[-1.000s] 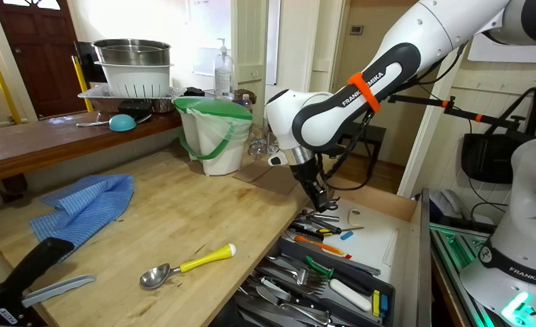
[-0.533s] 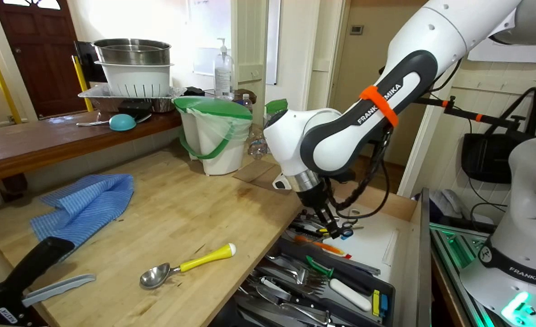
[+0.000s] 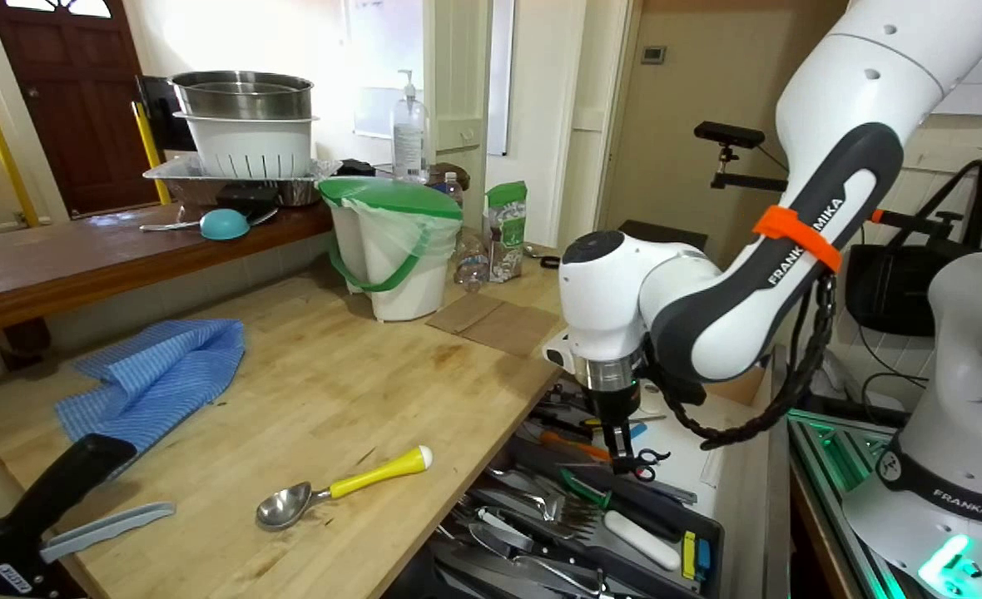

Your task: Pick up the scissors and place it in the right panel of the cutlery holder in the drawer

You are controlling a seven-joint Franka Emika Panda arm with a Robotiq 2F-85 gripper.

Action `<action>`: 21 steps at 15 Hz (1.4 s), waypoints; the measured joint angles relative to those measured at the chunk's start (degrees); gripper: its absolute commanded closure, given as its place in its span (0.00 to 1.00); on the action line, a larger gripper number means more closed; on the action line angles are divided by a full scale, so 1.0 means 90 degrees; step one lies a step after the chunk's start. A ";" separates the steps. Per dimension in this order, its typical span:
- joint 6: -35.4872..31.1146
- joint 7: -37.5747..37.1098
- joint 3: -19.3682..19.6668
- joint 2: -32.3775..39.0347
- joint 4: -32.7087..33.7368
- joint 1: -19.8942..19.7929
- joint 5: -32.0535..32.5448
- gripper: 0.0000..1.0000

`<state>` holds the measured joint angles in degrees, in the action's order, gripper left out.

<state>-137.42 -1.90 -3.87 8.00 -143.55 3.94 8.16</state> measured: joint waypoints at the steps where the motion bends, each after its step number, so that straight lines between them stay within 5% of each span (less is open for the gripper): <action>1: -0.0342 -0.0328 0.0001 -0.0107 -0.0218 0.0027 0.0067 0.94; 9: -0.1417 -0.2477 0.0133 -0.0355 -0.0614 0.0066 -0.0152 0.94; 14: -0.1459 -0.2442 0.0328 -0.0162 -0.0494 -0.0075 -0.0529 0.94; 15: -0.1458 -0.2311 0.0372 -0.0061 -0.0415 -0.0105 -0.0528 0.90; 16: -0.1458 -0.2161 0.0418 0.0058 -0.0317 -0.0128 -0.0495 0.53; 18: -0.1426 -0.1926 0.0499 0.0331 -0.0048 -0.0133 -0.0384 0.47; 21: -0.1233 -0.1663 0.0529 0.0697 0.0386 -0.0127 -0.0240 0.23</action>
<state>-148.52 -16.87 0.89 14.27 -140.07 2.80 6.00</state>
